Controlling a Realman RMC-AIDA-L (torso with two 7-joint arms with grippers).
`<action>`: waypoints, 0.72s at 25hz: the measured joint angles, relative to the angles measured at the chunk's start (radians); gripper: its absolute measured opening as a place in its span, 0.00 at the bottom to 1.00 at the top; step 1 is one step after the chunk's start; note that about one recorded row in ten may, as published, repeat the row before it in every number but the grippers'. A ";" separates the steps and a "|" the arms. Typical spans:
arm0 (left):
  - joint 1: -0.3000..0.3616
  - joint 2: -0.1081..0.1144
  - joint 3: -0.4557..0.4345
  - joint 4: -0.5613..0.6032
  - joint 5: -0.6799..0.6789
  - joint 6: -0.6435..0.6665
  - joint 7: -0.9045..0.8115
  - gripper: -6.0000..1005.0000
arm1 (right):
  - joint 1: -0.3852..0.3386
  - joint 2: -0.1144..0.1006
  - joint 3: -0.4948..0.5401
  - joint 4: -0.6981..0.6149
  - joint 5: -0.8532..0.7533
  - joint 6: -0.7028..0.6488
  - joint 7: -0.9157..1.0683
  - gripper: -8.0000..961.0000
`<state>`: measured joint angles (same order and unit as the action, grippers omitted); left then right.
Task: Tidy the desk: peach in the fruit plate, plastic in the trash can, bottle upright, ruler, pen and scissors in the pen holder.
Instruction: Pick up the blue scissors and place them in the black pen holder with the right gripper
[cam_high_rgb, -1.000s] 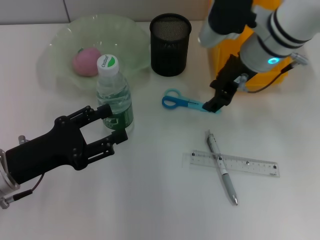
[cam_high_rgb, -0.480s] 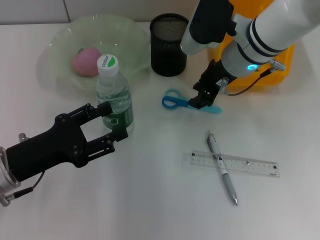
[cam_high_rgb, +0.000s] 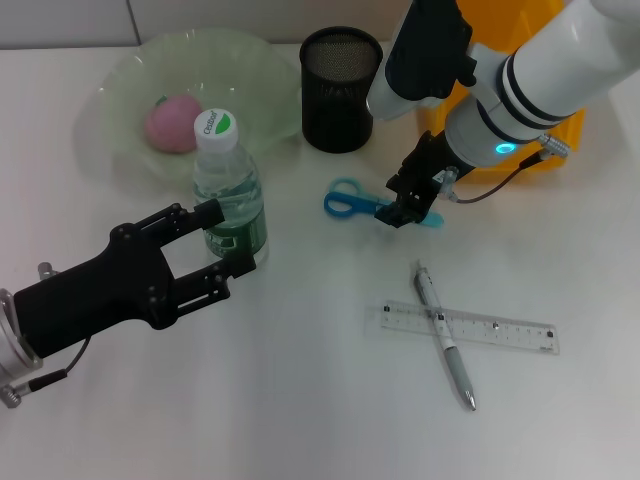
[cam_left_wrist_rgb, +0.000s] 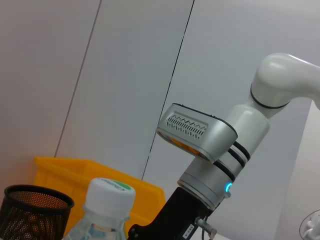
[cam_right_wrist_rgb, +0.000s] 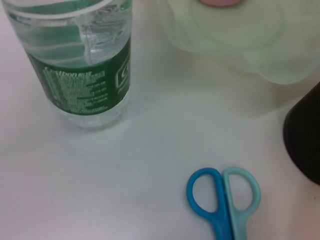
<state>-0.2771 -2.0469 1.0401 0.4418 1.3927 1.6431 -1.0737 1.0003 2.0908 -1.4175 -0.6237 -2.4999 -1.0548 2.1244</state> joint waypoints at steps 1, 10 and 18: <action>0.000 0.000 0.000 0.000 0.000 0.000 0.000 0.74 | 0.000 0.000 0.000 0.000 0.000 0.000 -0.001 0.46; -0.002 -0.001 -0.002 0.000 0.000 -0.008 0.000 0.74 | -0.008 0.000 0.000 0.001 0.000 0.014 -0.003 0.44; -0.002 -0.003 -0.014 0.000 0.000 -0.008 0.000 0.74 | -0.016 0.000 0.000 0.003 0.000 0.015 -0.004 0.36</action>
<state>-0.2792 -2.0495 1.0261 0.4418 1.3932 1.6351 -1.0737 0.9847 2.0907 -1.4174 -0.6211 -2.4999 -1.0399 2.1203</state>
